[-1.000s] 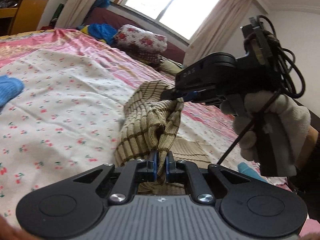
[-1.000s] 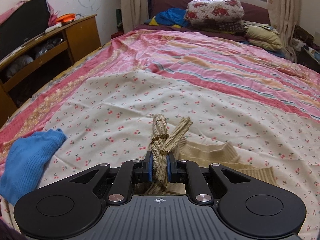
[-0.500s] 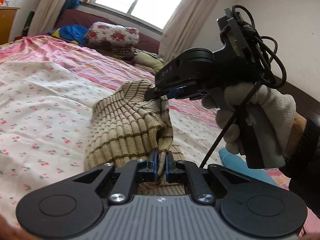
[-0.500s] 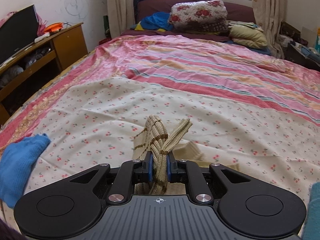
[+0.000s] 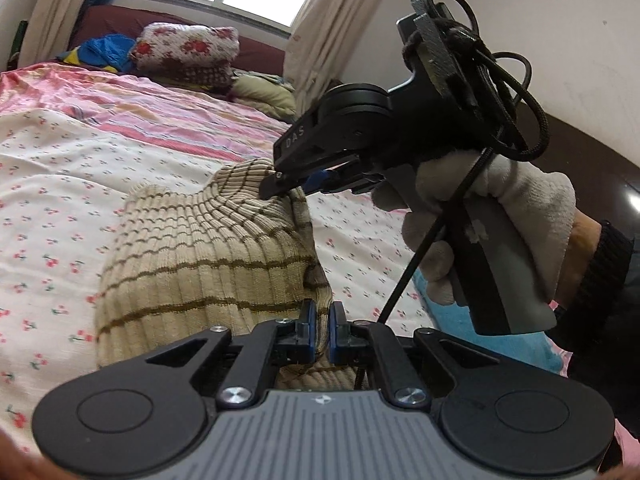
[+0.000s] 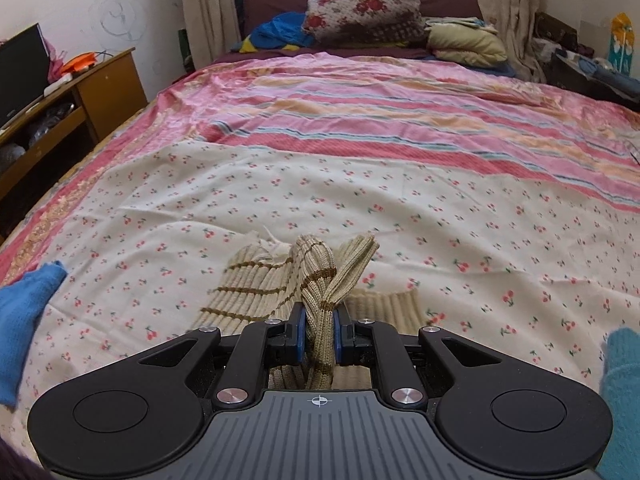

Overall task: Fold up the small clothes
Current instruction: 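Fold the side edge over with the right tool while the left tool holds the sweater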

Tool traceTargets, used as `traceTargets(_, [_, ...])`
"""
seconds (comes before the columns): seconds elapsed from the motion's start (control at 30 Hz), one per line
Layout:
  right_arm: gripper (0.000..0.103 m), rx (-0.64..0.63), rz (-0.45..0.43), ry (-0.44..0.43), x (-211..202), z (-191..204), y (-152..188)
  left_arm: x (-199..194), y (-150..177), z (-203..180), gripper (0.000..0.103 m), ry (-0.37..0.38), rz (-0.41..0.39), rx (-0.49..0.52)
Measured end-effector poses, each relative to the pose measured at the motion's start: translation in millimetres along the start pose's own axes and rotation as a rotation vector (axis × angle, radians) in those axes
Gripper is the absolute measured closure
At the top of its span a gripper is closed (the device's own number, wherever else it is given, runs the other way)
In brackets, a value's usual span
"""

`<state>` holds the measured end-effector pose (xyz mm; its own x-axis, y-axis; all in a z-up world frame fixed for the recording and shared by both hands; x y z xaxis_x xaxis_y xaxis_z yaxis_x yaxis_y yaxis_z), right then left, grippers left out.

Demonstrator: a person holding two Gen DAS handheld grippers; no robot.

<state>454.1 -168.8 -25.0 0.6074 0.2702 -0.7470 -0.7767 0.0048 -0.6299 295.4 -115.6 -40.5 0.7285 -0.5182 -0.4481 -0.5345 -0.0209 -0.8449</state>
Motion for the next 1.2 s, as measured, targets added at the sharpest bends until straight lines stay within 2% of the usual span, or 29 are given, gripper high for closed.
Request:
traceTargets(0.47, [0.09, 0.052, 0.029, 0.015, 18, -55, 15, 38, 14, -30, 0.09, 0.036, 0.069, 0.019])
traceTargets(0.8, [0.09, 0.083, 0.049, 0.019, 32, -73, 29, 57, 20, -36, 0.09, 0.041, 0.106, 0.014])
traceTargets(1.2, [0.091, 0.12, 0.019, -0.006, 34, -82, 31, 69, 25, -35, 0.09, 0.034, 0.123, 0.034])
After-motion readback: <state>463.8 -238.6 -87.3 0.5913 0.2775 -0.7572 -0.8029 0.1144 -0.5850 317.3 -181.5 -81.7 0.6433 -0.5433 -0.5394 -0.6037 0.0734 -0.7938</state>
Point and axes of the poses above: each gripper's, at about its wrist camera, not at the fingertips, and x roughly the way its jaws point, z to its left, y to its underside, the point moved 10 cm from there along x, roughly the way its jaws point, and after that the axes turned 10 degrees about x, right-handed, at the moved point
